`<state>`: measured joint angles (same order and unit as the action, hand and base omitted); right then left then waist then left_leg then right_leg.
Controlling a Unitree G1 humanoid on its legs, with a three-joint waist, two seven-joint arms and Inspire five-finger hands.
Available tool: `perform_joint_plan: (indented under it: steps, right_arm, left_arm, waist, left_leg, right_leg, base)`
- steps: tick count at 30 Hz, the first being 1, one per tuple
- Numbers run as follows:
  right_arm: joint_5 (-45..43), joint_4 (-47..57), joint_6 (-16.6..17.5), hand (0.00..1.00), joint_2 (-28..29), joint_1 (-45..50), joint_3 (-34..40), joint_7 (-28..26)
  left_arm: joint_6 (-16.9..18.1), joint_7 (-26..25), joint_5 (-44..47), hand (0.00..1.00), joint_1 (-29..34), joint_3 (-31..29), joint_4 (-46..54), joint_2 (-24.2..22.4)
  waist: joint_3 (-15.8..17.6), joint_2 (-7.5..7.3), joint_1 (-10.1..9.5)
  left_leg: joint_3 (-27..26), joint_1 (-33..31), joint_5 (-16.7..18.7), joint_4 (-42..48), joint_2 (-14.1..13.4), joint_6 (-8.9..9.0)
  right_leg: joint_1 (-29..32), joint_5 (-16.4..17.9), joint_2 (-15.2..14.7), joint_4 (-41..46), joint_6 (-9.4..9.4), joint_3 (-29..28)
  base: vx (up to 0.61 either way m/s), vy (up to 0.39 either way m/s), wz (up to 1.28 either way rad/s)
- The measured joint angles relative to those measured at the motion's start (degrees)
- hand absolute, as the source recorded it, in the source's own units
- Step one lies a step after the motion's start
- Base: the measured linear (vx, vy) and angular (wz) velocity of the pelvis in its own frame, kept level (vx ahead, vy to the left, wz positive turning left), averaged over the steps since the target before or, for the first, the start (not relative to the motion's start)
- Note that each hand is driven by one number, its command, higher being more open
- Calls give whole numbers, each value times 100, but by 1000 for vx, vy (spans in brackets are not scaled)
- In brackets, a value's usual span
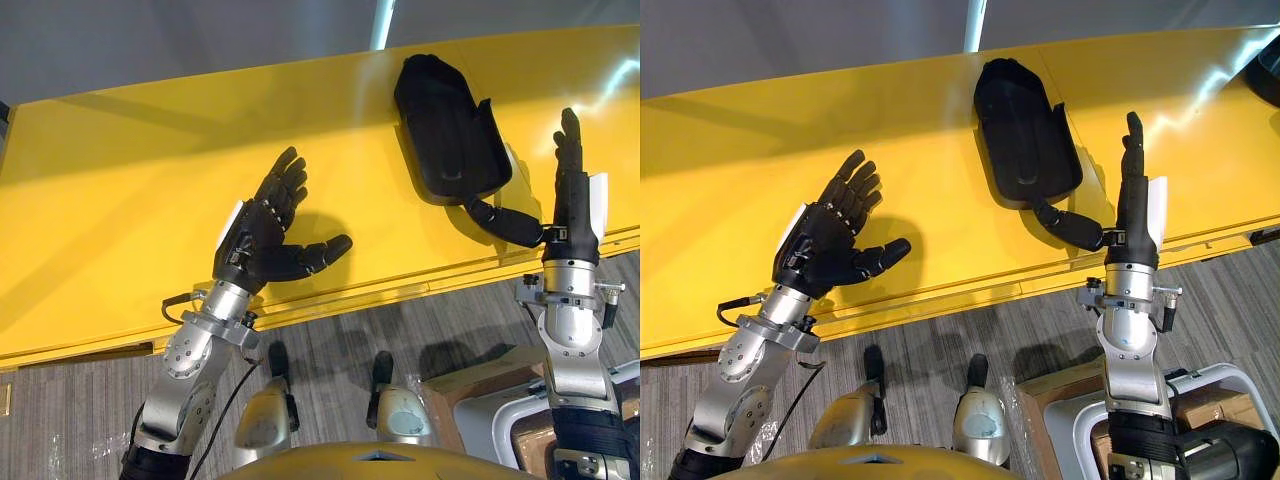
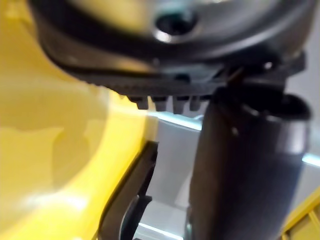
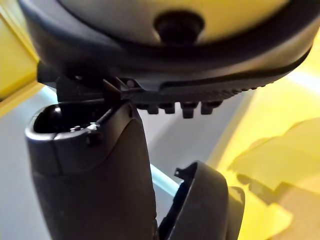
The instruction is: Walk over and take three plastic housings, then place them on the shelf
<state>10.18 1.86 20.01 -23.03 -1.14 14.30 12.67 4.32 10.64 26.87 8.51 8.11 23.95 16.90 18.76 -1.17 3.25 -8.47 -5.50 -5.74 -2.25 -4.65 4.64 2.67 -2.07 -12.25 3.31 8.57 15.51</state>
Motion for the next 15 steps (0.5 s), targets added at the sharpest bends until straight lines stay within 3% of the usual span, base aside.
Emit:
perform_joint_plan:
  steps: [10,15]
  right_arm:
    - [22,23,51,100,0,33,10,39]
    - [31,921,217,100,100,370,265,551]
  left_arm:
    - [40,209,-2,100,-1,-11,2,-11]
    - [48,298,-29,100,0,-10,57,-164]
  waist:
    - [-4,4,-19]
    - [-115,112,-11]
  left_leg:
    - [-41,195,18,-87,8,-25]
    - [-234,416,-35,-258,-1,-13]
  right_leg:
    - [-116,21,-12,37,14,-5]
    - [-247,48,-8,-47,25,-30]
  base:
    - [1,0,-3]
    - [24,3,-6]
